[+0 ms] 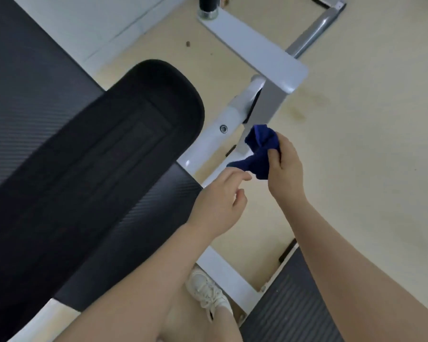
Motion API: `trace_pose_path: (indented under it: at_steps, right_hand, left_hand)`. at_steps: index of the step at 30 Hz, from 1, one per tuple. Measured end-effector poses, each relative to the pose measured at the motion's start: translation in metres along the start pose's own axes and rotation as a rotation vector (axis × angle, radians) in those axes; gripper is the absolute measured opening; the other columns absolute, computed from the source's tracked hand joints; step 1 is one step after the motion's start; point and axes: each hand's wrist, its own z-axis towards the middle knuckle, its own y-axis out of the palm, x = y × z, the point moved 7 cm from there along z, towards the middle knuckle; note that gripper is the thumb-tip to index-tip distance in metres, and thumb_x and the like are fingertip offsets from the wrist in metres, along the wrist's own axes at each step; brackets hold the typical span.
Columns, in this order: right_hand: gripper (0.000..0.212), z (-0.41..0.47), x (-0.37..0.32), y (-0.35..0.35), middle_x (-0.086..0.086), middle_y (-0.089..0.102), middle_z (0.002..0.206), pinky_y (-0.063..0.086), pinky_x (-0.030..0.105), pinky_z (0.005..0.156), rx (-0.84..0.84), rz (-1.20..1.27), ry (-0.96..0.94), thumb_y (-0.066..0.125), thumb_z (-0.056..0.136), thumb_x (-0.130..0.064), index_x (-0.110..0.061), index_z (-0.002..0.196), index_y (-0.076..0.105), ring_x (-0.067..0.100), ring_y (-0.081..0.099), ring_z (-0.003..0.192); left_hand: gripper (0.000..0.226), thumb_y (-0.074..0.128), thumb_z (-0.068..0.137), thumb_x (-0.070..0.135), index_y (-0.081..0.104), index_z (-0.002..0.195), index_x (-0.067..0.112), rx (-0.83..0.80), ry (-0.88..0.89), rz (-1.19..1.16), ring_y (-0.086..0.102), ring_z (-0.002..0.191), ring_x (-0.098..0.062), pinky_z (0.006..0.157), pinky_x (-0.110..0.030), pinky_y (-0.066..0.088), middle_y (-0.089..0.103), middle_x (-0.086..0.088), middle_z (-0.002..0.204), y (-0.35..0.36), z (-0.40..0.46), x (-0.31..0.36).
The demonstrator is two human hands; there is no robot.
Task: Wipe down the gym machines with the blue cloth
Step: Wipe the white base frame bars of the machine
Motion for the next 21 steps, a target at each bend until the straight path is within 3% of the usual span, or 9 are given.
trace_pose_path:
  at_steps: [2, 5, 7, 9, 10, 13, 16, 21]
  right_hand:
    - [0.039, 0.001, -0.032, -0.008, 0.001, 0.058, 0.113, 0.045, 0.019, 0.079, 0.002, 0.0, -0.001, 0.034, 0.091, -0.007, -0.016, 0.122, 0.054, 0.016, 0.054, 0.1]
    - [0.035, -0.004, -0.08, -0.018, -0.004, 0.061, 0.102, 0.052, 0.037, 0.079, 0.009, 0.04, 0.02, 0.033, 0.089, -0.01, -0.024, 0.109, 0.057, 0.013, 0.057, 0.092]
    - [0.033, -0.005, -0.102, -0.025, -0.007, 0.059, 0.093, 0.055, 0.028, 0.064, 0.018, 0.082, 0.068, 0.032, 0.091, -0.006, -0.029, 0.098, 0.054, 0.006, 0.057, 0.08]
    - [0.029, -0.004, -0.118, -0.032, -0.005, 0.057, 0.091, 0.045, 0.013, 0.048, 0.041, 0.083, 0.1, 0.032, 0.093, -0.004, -0.024, 0.1, 0.052, 0.001, 0.053, 0.071]
    - [0.027, -0.003, -0.126, -0.035, -0.005, 0.056, 0.091, 0.042, 0.012, 0.047, 0.041, 0.06, 0.108, 0.032, 0.093, -0.004, -0.022, 0.1, 0.052, 0.0, 0.051, 0.071]
    - [0.024, 0.002, -0.145, -0.042, -0.003, 0.058, 0.09, 0.045, 0.024, 0.06, 0.055, 0.036, 0.119, 0.034, 0.09, -0.004, -0.018, 0.094, 0.053, 0.01, 0.053, 0.076]
    - [0.02, 0.01, -0.16, -0.045, 0.016, 0.061, 0.09, 0.05, 0.041, 0.065, 0.04, 0.004, 0.136, 0.036, 0.085, -0.001, -0.003, 0.09, 0.055, 0.02, 0.052, 0.073]
    - [0.022, 0.038, -0.181, -0.055, 0.009, 0.061, 0.086, 0.047, 0.036, 0.066, 0.015, -0.052, 0.175, 0.037, 0.087, -0.003, -0.008, 0.095, 0.057, 0.023, 0.054, 0.073]
  left_hand:
    - [0.03, 0.044, 0.087, 0.012, 0.057, 0.113, 0.012, 0.038, -0.007, 0.001, 0.058, 0.075, -0.019, 0.071, -0.042, 0.051, 0.053, 0.005, 0.116, -0.034, 0.002, 0.018]
    - [0.031, 0.04, 0.084, 0.016, 0.059, 0.108, 0.011, 0.089, 0.008, 0.014, 0.054, 0.068, -0.016, 0.066, -0.042, 0.051, 0.054, 0.004, 0.113, -0.08, 0.005, 0.036]
    - [0.025, 0.045, 0.087, 0.009, 0.059, 0.107, 0.009, 0.109, 0.028, 0.002, 0.054, 0.073, -0.015, 0.069, -0.041, 0.05, 0.054, 0.001, 0.113, -0.105, 0.007, 0.046]
    - [0.022, 0.048, 0.088, 0.004, 0.059, 0.108, 0.008, 0.107, 0.032, -0.021, 0.055, 0.079, -0.015, 0.073, -0.038, 0.051, 0.053, -0.001, 0.115, -0.122, 0.012, 0.054]
    - [0.023, 0.048, 0.088, 0.004, 0.058, 0.109, 0.008, 0.116, 0.016, -0.035, 0.055, 0.08, -0.015, 0.074, -0.036, 0.051, 0.052, 0.0, 0.116, -0.13, 0.014, 0.057]
    - [0.026, 0.047, 0.089, 0.005, 0.057, 0.112, 0.01, 0.116, -0.013, -0.057, 0.051, 0.076, -0.012, 0.075, -0.033, 0.05, 0.05, 0.001, 0.119, -0.148, 0.02, 0.065]
    - [0.028, 0.047, 0.09, 0.007, 0.055, 0.116, 0.012, 0.077, -0.067, -0.056, 0.049, 0.074, -0.01, 0.077, -0.032, 0.05, 0.047, 0.002, 0.123, -0.16, 0.029, 0.069]
    - [0.039, 0.045, 0.091, 0.008, 0.044, 0.13, 0.012, 0.04, -0.142, -0.062, 0.055, 0.086, -0.017, 0.086, -0.037, 0.048, 0.041, 0.001, 0.133, -0.185, 0.065, 0.081]
